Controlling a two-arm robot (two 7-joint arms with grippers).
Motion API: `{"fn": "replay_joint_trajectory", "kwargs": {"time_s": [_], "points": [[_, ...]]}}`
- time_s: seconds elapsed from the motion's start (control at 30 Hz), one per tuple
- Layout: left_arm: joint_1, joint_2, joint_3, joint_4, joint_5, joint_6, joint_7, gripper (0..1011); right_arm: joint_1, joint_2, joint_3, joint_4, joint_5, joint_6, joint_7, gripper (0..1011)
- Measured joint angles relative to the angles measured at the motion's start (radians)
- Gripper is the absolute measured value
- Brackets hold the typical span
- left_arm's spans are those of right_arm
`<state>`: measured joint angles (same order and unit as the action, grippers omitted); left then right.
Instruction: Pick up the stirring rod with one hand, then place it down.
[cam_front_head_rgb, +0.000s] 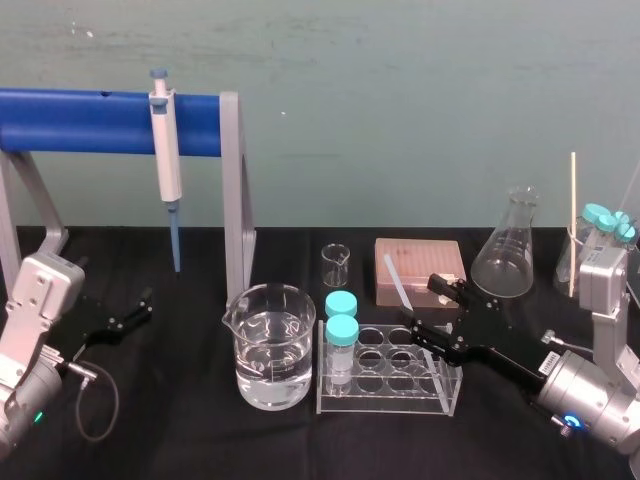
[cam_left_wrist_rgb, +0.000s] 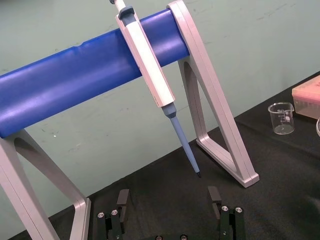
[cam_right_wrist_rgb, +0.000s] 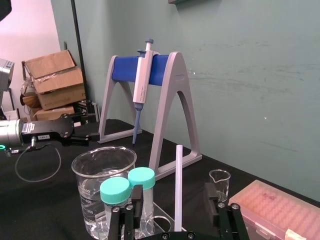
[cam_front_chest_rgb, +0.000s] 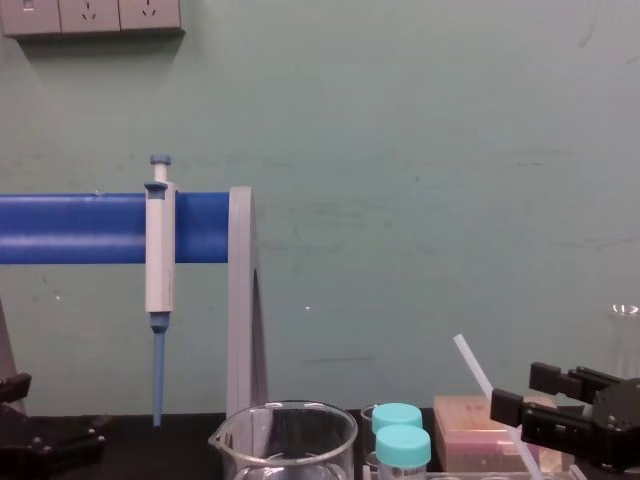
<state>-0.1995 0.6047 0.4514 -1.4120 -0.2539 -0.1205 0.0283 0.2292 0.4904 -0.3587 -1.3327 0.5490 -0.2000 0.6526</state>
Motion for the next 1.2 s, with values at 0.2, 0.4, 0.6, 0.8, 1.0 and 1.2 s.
{"fn": "replay_joint_trajectory", "kwargs": {"time_s": [0.2, 0.4, 0.6, 0.8, 1.0, 1.2], "points": [[0.000, 0.000, 0.000, 0.000, 0.000, 0.000, 0.000, 1000, -0.011, -0.006, 0.023, -0.020, -0.021, 0.000, -0.065, 942], [0.000, 0.000, 0.000, 0.000, 0.000, 0.000, 0.000, 1000, -0.051, -0.045, 0.098, -0.053, -0.093, 0.000, -0.285, 1000], [0.000, 0.000, 0.000, 0.000, 0.000, 0.000, 0.000, 1000, -0.070, -0.088, 0.143, -0.044, -0.154, 0.097, -0.472, 1000], [0.000, 0.000, 0.000, 0.000, 0.000, 0.000, 0.000, 1000, -0.065, -0.108, 0.153, -0.013, -0.155, 0.192, -0.495, 1000], [0.000, 0.000, 0.000, 0.000, 0.000, 0.000, 0.000, 1000, -0.060, -0.112, 0.156, -0.004, -0.161, 0.213, -0.494, 1000], [0.000, 0.000, 0.000, 0.000, 0.000, 0.000, 0.000, 1000, -0.060, -0.111, 0.155, -0.005, -0.160, 0.212, -0.493, 1000]]}}
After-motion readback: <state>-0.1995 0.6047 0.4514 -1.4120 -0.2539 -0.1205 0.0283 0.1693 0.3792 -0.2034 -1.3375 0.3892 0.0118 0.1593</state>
